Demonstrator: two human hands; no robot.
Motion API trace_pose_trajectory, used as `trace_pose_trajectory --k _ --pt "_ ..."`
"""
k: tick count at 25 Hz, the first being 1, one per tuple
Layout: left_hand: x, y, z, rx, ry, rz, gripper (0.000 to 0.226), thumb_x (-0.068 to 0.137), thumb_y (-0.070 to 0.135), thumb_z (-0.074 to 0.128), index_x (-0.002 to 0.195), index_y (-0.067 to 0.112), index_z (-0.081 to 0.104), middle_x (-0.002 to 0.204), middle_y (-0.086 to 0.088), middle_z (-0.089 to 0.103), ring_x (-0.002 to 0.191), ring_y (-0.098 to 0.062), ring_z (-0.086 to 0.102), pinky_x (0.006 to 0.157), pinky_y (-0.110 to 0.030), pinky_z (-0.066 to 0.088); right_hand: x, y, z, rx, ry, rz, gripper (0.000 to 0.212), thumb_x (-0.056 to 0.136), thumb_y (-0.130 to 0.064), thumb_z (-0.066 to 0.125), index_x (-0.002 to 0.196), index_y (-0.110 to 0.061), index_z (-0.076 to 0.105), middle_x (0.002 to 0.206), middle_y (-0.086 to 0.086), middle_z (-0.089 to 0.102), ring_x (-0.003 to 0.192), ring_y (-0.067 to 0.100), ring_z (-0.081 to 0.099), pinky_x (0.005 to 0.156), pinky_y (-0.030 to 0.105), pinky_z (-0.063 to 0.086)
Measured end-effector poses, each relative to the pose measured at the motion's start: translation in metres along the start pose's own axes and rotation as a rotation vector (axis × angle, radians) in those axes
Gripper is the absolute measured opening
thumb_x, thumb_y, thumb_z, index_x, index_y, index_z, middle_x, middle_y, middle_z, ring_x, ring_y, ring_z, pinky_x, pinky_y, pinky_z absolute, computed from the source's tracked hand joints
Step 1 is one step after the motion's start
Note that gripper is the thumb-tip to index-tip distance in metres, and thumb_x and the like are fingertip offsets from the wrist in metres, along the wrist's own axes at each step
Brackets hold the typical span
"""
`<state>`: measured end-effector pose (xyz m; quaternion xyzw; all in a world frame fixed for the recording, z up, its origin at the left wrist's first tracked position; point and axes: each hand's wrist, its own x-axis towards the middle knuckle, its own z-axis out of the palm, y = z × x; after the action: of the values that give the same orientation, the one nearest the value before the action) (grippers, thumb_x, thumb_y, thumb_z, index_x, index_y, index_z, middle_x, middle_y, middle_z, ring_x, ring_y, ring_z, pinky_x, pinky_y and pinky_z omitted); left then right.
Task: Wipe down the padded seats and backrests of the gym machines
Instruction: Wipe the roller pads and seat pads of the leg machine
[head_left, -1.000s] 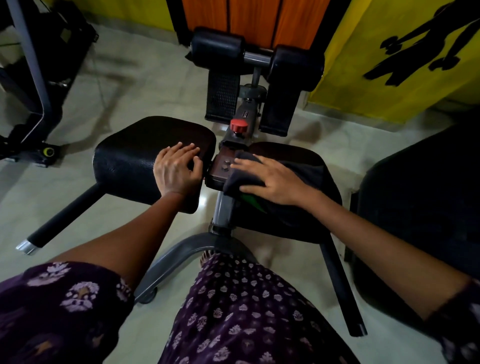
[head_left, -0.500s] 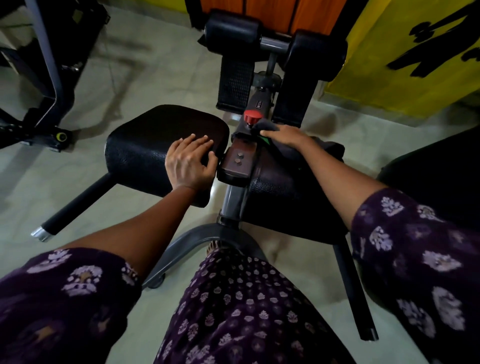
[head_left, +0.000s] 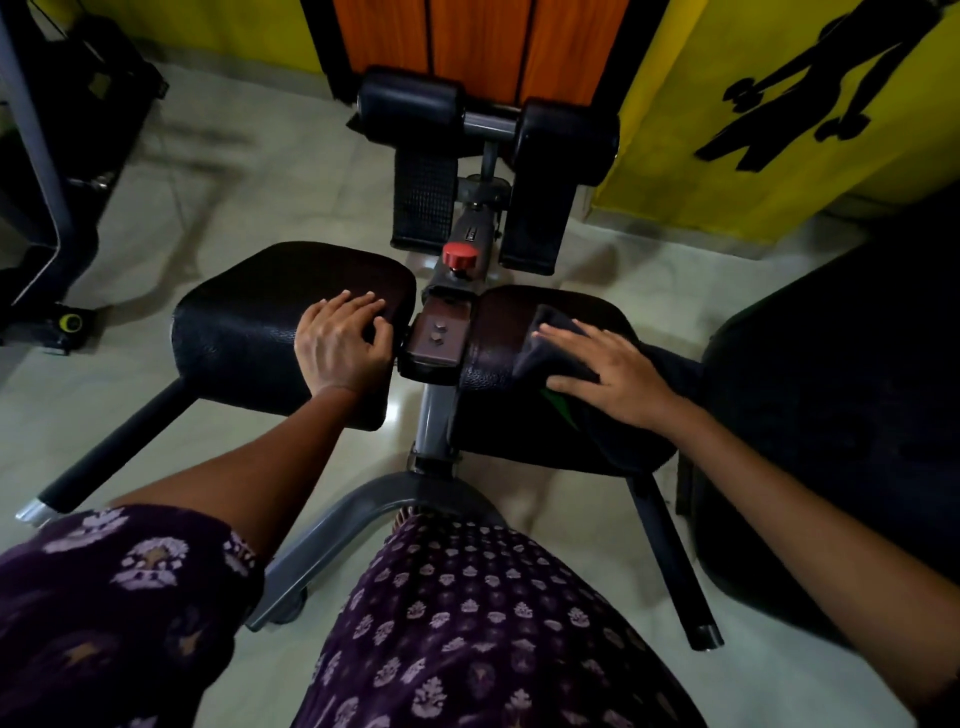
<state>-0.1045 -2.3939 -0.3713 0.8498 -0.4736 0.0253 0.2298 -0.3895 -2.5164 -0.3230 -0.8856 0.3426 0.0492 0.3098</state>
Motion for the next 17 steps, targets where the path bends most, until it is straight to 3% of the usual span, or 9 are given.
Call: trace_pose_trajectory --k 2,6,8,11,13,17 --pt "0.000 0.000 0.001 -0.006 0.009 0.006 0.036 0.085 0.027 0.046 0.099 0.010 0.075 0.107 -0.007 0.071 0.111 -0.025 0.062 0.100 -0.037 0.039 0.027 0.020 -0.004 0.094 -0.022 0.166 0.060 0.089 -0.055 0.052 0.144 -0.037 0.034 0.151 -0.002 0.035 0.142 0.018 0.026 0.112 0.035 0.022" --pt "0.001 0.000 0.002 0.011 -0.002 0.023 0.036 0.085 0.028 0.046 0.100 0.010 0.074 0.108 -0.007 0.071 0.111 -0.025 0.062 0.100 -0.036 0.038 0.103 0.037 -0.002 0.079 -0.133 0.390 0.077 0.082 -0.071 0.044 0.146 -0.029 0.033 0.153 0.005 0.032 0.140 0.027 0.030 0.113 0.045 0.026" --pt "0.000 -0.002 0.002 0.020 -0.008 0.023 0.038 0.085 0.029 0.045 0.101 0.010 0.074 0.108 -0.006 0.071 0.112 -0.024 0.062 0.100 -0.036 0.038 0.132 0.011 0.011 0.004 -0.182 0.376 0.071 0.090 -0.064 0.040 0.149 -0.029 0.024 0.157 0.002 0.021 0.143 0.028 0.021 0.115 0.046 0.019" --pt "-0.001 -0.003 0.002 0.036 0.012 0.034 0.039 0.085 0.031 0.044 0.100 0.012 0.074 0.108 -0.005 0.071 0.111 -0.024 0.062 0.100 -0.035 0.038 0.146 -0.028 0.020 0.027 -0.227 0.224 0.065 0.093 -0.058 0.041 0.149 -0.030 0.024 0.158 0.000 0.019 0.146 0.026 0.012 0.116 0.043 0.013" --pt "0.000 -0.003 0.002 0.043 0.017 0.045 0.038 0.086 0.030 0.044 0.100 0.012 0.074 0.108 -0.005 0.071 0.111 -0.023 0.062 0.100 -0.034 0.037 0.153 -0.016 0.020 0.099 -0.240 0.197 0.062 0.093 -0.056 0.044 0.147 -0.029 0.030 0.155 0.000 0.026 0.145 0.026 0.017 0.116 0.041 0.016" --pt "0.000 -0.005 0.003 0.050 0.019 0.051 0.037 0.086 0.030 0.045 0.101 0.012 0.074 0.109 -0.004 0.071 0.111 -0.023 0.062 0.100 -0.034 0.037 0.156 0.028 0.002 0.280 -0.164 0.383 0.058 0.094 -0.046 0.049 0.142 -0.016 0.041 0.147 0.009 0.040 0.135 0.027 0.037 0.108 0.033 0.028"
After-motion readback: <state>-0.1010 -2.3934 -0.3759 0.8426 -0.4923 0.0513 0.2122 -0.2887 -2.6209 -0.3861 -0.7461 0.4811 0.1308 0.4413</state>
